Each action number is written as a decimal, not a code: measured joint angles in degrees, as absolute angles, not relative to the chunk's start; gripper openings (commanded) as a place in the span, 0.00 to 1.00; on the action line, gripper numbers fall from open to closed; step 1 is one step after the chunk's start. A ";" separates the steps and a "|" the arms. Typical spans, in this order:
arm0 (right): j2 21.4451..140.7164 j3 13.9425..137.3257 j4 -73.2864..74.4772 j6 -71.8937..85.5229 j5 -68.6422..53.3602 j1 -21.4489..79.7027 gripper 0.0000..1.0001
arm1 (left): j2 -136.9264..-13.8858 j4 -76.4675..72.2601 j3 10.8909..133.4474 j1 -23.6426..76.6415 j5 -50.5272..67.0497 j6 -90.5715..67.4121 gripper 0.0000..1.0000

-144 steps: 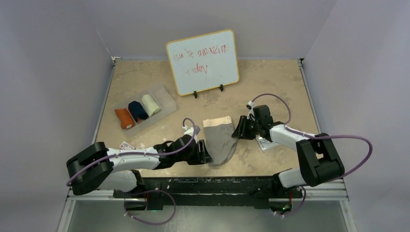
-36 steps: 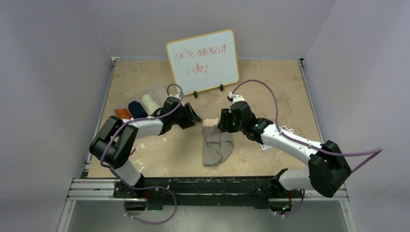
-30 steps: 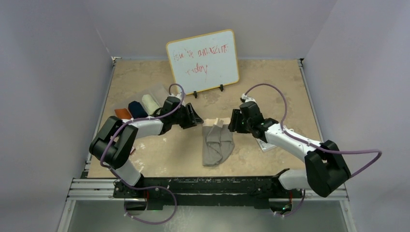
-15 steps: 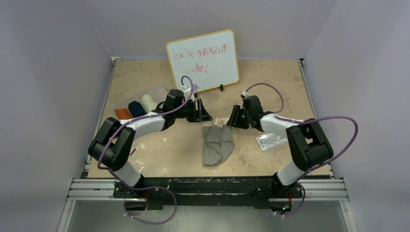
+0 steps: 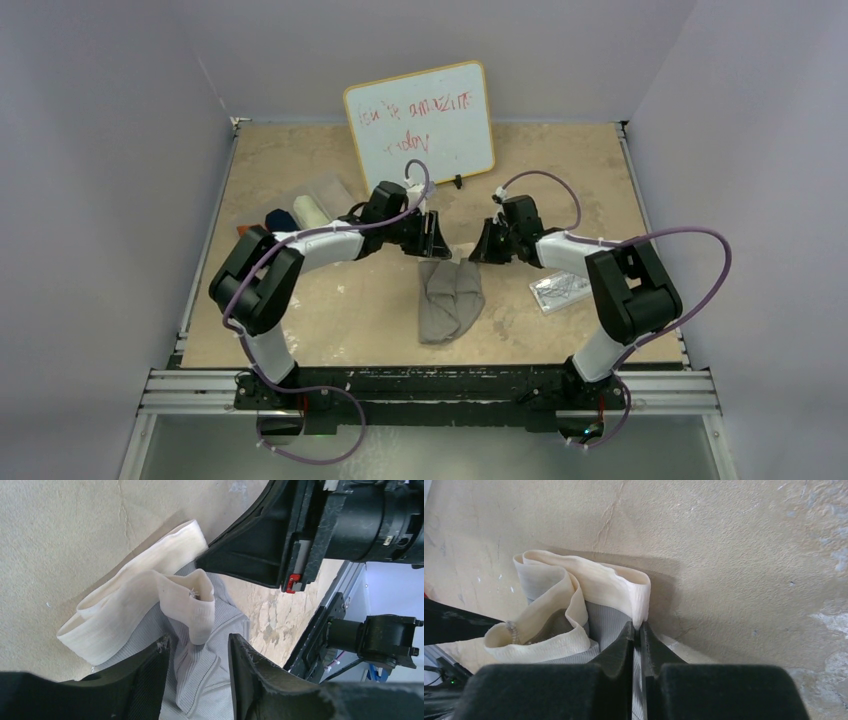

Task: Roll the underwear
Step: Fold the underwear at the center of the board.

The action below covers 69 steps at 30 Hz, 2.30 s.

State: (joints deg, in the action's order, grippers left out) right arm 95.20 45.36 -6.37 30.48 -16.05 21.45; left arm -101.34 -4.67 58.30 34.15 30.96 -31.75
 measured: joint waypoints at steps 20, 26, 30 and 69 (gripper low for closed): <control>95.07 51.18 0.03 28.16 -14.33 22.39 0.01 | -104.40 -3.36 60.66 33.95 29.54 -31.77 0.04; 95.07 55.35 4.40 27.88 -8.86 26.30 0.00 | -104.44 -3.44 59.72 31.53 25.26 -35.42 0.00; 95.07 58.08 6.55 28.03 -4.27 29.47 0.00 | -104.88 -2.22 58.94 30.44 21.02 -37.71 0.00; 104.71 73.49 16.69 29.95 6.42 44.29 0.04 | -104.07 -0.69 55.46 30.11 13.61 -42.54 0.03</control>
